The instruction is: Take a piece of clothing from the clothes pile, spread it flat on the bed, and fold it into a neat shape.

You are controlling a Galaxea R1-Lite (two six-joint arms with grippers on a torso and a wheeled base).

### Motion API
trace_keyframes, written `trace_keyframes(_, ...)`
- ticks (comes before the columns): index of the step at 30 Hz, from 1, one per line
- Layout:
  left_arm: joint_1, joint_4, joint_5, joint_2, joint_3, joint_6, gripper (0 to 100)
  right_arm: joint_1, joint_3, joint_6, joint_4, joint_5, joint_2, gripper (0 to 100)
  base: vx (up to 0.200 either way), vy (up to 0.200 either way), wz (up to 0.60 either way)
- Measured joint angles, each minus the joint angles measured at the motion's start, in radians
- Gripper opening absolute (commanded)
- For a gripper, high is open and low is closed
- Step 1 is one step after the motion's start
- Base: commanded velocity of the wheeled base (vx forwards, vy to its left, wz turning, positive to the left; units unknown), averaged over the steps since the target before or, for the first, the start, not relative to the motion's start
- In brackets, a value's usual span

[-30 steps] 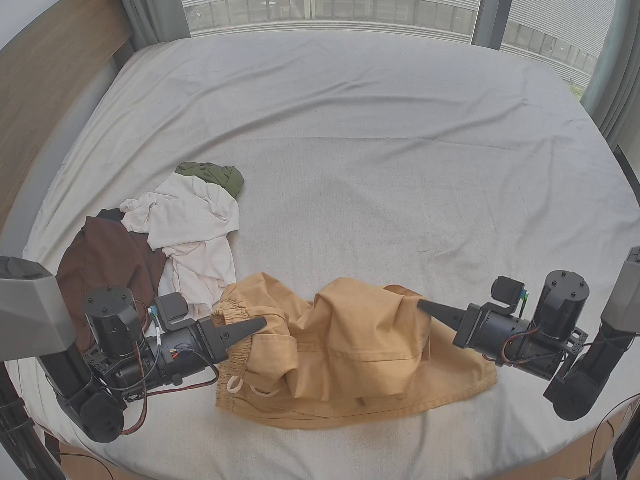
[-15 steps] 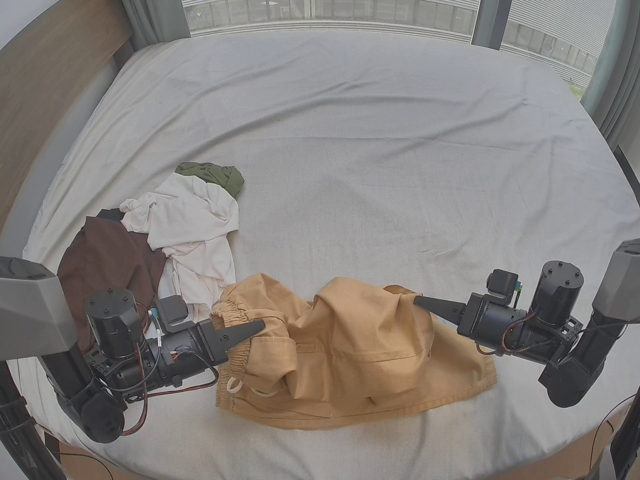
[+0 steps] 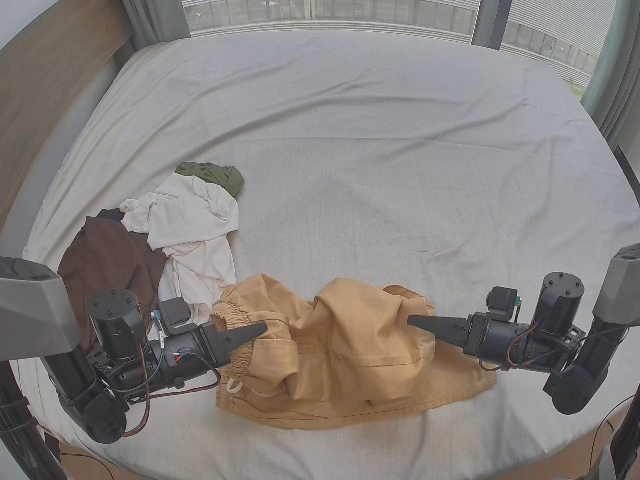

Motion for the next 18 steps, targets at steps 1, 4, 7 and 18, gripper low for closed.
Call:
trace_keyframes(1, 0.0, 0.0, 0.0, 0.0, 0.0, 0.0, 0, 0.001, 0.009, 0.0, 0.0, 0.011, -0.001, 100, 0.0, 0.0, 0.0)
trace_keyframes(4, 0.0, 0.001, 0.0, 0.002, -0.001, 0.0, 0, 0.009, 0.029, -0.003, 0.0, 0.022, -0.003, 100, 0.0, 0.0, 0.0)
trace_keyframes(7, 0.0, 0.0, 0.0, 0.003, -0.001, 0.0, 0, 0.016, 0.038, -0.006, 0.0, 0.023, -0.003, 100, 0.0, 0.0, 0.0)
trace_keyframes(18, -0.003, 0.0, 0.0, 0.011, -0.001, 0.0, 0, 0.1, 0.043, -0.016, -0.003, 0.024, 0.001, 100, 0.0, 0.0, 0.0)
